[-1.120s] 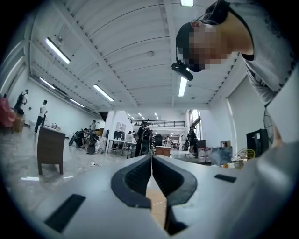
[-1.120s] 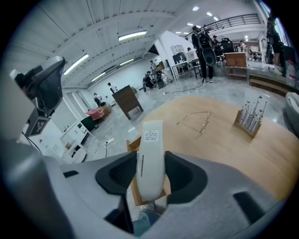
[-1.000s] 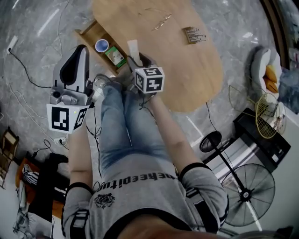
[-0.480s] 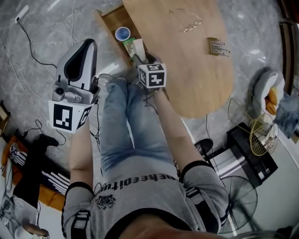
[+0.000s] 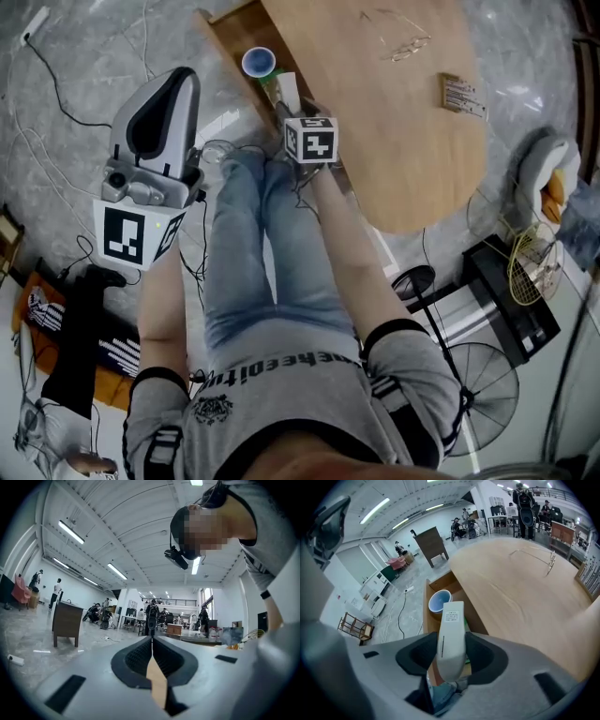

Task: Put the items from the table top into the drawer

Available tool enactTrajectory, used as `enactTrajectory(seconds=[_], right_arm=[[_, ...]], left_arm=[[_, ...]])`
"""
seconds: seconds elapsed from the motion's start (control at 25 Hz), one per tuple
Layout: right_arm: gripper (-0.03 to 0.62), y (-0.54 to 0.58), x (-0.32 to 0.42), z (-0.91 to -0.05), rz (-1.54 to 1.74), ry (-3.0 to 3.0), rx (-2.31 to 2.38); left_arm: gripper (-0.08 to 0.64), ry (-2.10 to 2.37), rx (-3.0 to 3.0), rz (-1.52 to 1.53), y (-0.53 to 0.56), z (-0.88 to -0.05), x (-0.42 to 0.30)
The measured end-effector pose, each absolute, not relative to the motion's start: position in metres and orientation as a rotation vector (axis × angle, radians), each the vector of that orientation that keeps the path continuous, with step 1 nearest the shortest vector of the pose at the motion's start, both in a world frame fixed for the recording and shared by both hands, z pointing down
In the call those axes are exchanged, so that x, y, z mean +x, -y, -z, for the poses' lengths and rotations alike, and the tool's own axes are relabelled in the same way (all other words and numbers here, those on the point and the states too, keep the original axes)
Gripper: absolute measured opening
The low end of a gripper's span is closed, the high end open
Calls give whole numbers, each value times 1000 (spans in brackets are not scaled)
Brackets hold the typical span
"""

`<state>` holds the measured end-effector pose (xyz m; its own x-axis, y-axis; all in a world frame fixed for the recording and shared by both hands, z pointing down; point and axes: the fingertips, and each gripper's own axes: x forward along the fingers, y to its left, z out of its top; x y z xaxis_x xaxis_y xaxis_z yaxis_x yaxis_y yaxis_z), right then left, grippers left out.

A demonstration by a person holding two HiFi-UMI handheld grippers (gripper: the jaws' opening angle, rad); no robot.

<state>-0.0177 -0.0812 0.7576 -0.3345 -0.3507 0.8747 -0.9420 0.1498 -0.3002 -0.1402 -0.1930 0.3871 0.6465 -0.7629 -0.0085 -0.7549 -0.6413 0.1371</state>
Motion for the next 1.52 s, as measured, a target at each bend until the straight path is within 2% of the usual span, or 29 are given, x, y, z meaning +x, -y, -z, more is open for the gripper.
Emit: enactTrajectory(seconds=[0.84, 1.32, 1.44, 1.52], right_arm=[[195, 95, -34, -833, -1207, 1593, 1235], [213, 98, -40, -821, -1235, 1637, 1218], [169, 101, -38, -804, -1235, 1685, 1244], [84, 104, -33, -790, -1209, 1714, 1279]], left_arm=[[12, 1277, 2699, 31, 210, -441, -178], [12, 1262, 2705, 21, 213, -437, -163], [12, 1259, 2712, 27, 211, -433, -154], [12, 1253, 2718, 31, 210, -429, -147]])
